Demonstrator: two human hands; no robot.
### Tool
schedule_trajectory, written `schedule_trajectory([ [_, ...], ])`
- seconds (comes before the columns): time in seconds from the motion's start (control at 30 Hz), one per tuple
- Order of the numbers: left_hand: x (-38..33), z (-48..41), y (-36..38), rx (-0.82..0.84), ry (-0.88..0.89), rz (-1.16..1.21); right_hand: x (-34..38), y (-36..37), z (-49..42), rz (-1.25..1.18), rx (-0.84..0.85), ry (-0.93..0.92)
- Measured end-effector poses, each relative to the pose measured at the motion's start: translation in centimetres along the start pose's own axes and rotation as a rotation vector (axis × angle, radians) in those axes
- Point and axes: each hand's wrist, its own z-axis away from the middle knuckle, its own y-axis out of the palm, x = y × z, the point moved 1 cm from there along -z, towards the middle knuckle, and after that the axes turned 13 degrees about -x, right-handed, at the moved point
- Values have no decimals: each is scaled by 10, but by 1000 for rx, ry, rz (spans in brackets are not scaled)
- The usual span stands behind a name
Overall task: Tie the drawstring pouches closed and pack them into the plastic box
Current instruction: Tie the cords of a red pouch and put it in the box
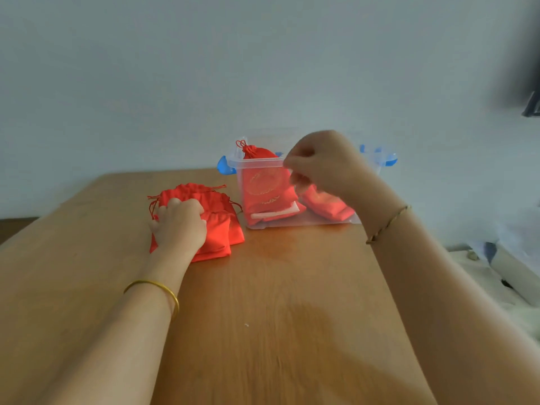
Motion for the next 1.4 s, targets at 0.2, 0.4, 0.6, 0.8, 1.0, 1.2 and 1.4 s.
schedule_trajectory([
  [0.2, -2, -3, -8, -88, 5, 94, -3, 43, 18, 40, 309, 42],
  [0.4, -13, -12, -37, 117, 46, 493, -19, 65, 22, 60, 372, 84],
  [0.6, -33, -1, -53, 440, 83, 798, -28, 56, 27, -216, 315, 212],
  [0.8, -48, 11, -46, 545, 240, 746, -52, 32, 38, -179, 154, 175],
  [1.0, -48, 15, -33, 563, 318, 528, -72, 27, 42, -198, 190, 241],
  [1.2, -39, 10, -33, 511, 356, 358, -89, 19, 39, 12, 96, 155],
  [1.4, -28, 2, -40, 410, 252, 386, -99, 8, 35, 217, 16, 75],
])
